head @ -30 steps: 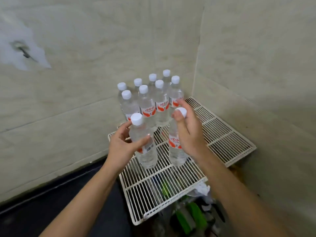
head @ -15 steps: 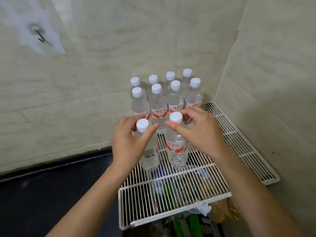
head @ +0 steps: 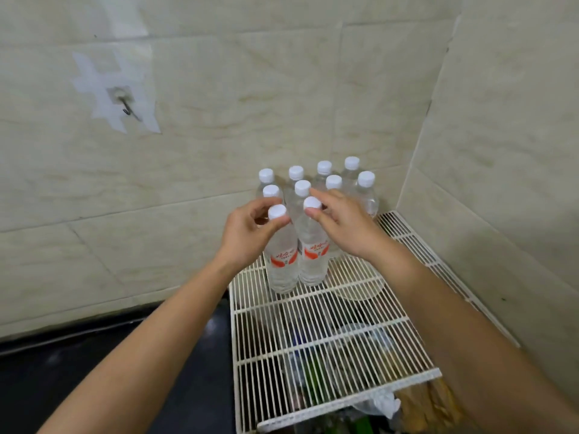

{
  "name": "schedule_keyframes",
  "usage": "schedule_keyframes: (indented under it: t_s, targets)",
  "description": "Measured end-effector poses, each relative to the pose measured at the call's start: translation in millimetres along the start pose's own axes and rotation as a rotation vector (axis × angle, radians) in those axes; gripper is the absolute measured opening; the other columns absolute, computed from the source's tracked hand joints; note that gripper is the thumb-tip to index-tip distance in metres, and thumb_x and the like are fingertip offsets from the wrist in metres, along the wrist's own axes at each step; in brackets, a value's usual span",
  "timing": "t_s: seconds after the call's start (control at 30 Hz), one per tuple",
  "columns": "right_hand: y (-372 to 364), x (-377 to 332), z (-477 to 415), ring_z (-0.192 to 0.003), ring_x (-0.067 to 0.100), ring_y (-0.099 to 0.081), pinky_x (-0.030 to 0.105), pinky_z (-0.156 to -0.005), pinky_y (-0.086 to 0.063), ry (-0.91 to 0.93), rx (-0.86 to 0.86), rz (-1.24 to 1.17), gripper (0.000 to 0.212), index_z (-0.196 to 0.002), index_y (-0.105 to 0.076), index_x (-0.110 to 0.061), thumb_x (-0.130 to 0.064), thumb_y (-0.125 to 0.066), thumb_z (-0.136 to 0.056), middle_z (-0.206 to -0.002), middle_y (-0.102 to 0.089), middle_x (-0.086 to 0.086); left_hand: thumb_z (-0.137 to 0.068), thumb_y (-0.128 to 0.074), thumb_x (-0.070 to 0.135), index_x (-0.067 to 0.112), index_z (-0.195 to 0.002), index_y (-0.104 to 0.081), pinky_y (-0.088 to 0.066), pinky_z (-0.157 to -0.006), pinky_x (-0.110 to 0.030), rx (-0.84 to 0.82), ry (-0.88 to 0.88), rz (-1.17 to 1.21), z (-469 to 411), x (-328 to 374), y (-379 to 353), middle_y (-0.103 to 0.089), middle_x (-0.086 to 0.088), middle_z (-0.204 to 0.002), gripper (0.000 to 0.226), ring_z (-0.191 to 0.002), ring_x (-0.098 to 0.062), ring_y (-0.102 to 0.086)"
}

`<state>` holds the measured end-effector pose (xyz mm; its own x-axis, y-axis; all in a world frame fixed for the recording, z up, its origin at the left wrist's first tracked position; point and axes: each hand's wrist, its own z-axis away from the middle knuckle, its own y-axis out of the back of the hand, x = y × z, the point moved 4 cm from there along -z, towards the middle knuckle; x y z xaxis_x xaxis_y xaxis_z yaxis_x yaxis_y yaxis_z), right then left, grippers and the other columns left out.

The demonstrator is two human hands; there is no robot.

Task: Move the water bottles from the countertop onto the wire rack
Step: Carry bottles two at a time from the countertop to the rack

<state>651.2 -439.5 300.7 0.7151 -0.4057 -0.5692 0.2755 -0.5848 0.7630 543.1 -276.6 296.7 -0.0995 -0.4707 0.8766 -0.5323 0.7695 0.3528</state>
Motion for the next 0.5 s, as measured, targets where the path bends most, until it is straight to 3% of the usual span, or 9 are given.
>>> schedule_keyframes:
  t_s: [0.1, 0.17, 0.3, 0.37, 0.43, 0.5]
  targets:
    - [-11, 3, 5, -0.123, 0.022, -0.059, 0.043, -0.107, -0.046, -0.021, 0.024, -0.057, 0.052, -0.154, -0.039, -0.025, -0.04, -0.048, -0.106, -0.139, -0.056, 0.005, -0.086, -0.077, 0.025, 0.021, -0.125, -0.066, -0.053, -0.094, -0.021, 0.002, -0.042, -0.022, 8, -13, 0, -0.069, 0.019, -0.113, 0.041, -0.105, 0.005, -0.066]
    - [-16, 11, 18, -0.126, 0.016, -0.057, 0.04, -0.107, -0.048, -0.071, 0.095, -0.176, 0.058, -0.156, -0.033, -0.027, -0.046, -0.048, -0.104, -0.146, -0.053, 0.003, -0.082, -0.08, 0.034, 0.026, -0.137, -0.054, -0.049, -0.099, -0.019, 0.028, -0.021, -0.038, 18, -25, 2, -0.061, 0.017, -0.13, 0.062, -0.12, 0.004, -0.057]
    - [-43, 38, 54, -0.124, 0.009, -0.053, 0.037, -0.106, -0.048, -0.263, 0.145, -0.373, 0.062, -0.156, -0.03, -0.026, -0.042, -0.053, -0.102, -0.148, -0.049, 0.0, -0.072, -0.084, 0.05, 0.024, -0.152, -0.031, -0.043, -0.107, -0.031, -0.052, 0.227, -0.135, 54, -73, -11, -0.042, 0.008, -0.149, 0.099, -0.133, -0.007, -0.044]
    - [-66, 51, 70, -0.129, 0.009, -0.05, 0.036, -0.106, -0.045, -0.328, 0.012, -0.382, 0.072, -0.157, -0.025, -0.032, -0.04, -0.063, -0.097, -0.152, -0.044, -0.004, -0.077, -0.082, 0.043, 0.021, -0.15, -0.035, -0.046, -0.107, -0.034, -0.139, 0.344, -0.132, 71, -96, -23, -0.048, 0.008, -0.145, 0.09, -0.133, -0.013, -0.049]
    - [-87, 58, 77, -0.137, 0.01, -0.046, 0.042, -0.11, -0.046, -0.339, -0.141, -0.36, 0.084, -0.158, -0.019, -0.039, -0.041, -0.07, -0.092, -0.157, -0.041, -0.011, -0.086, -0.076, 0.034, 0.019, -0.141, -0.048, -0.049, -0.099, -0.027, -0.165, 0.391, -0.118, 78, -108, -32, -0.059, 0.008, -0.135, 0.063, -0.127, -0.017, -0.057]
    - [-101, 62, 80, -0.135, 0.006, -0.05, 0.043, -0.108, -0.05, -0.293, -0.15, -0.342, 0.076, -0.156, -0.024, -0.042, -0.045, -0.067, -0.093, -0.151, -0.049, -0.018, -0.091, -0.071, 0.028, 0.019, -0.134, -0.055, -0.05, -0.095, -0.025, -0.134, 0.394, -0.118, 80, -112, -38, -0.065, 0.005, -0.129, 0.046, -0.116, -0.013, -0.063]
